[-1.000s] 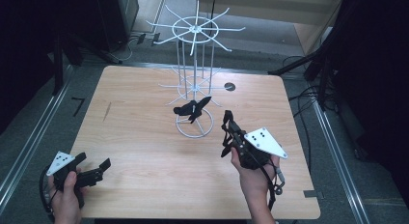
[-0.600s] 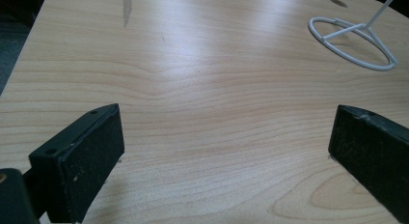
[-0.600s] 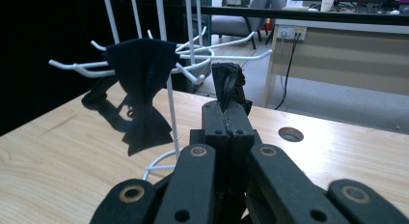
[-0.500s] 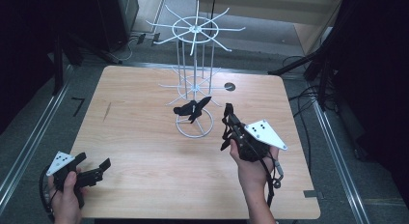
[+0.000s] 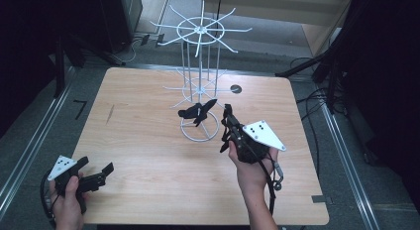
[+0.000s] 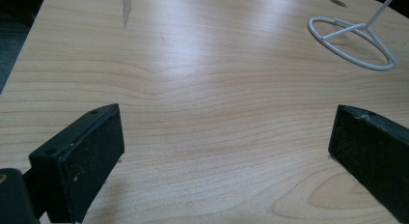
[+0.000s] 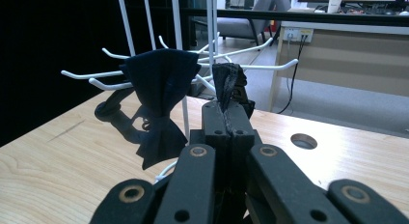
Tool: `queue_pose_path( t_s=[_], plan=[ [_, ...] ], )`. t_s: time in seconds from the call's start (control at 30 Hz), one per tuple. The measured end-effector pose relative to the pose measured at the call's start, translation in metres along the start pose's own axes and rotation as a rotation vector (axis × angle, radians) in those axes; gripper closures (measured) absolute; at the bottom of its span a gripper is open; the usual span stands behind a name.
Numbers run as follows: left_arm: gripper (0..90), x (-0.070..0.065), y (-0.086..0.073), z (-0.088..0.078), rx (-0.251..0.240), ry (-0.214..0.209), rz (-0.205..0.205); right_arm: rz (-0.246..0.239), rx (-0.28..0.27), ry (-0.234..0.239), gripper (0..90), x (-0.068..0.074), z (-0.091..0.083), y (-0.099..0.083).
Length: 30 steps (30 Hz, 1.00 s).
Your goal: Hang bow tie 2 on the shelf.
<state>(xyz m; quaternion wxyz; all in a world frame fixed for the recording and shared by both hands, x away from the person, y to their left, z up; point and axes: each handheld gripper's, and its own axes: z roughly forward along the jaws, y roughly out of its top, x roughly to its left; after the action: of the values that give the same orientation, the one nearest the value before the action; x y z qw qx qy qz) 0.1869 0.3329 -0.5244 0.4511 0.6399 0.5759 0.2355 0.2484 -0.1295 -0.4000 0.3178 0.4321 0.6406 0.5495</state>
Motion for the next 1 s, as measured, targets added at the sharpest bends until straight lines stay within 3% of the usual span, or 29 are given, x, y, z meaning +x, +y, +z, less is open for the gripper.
queue_pose_path(
  t_s=[1.0],
  plan=[
    [0.0, 0.0, 0.0, 0.0, -0.002, -0.004, -0.004, -0.015, 0.061, 0.002, 90.0, 0.022, 0.046, -0.004]
  ],
)
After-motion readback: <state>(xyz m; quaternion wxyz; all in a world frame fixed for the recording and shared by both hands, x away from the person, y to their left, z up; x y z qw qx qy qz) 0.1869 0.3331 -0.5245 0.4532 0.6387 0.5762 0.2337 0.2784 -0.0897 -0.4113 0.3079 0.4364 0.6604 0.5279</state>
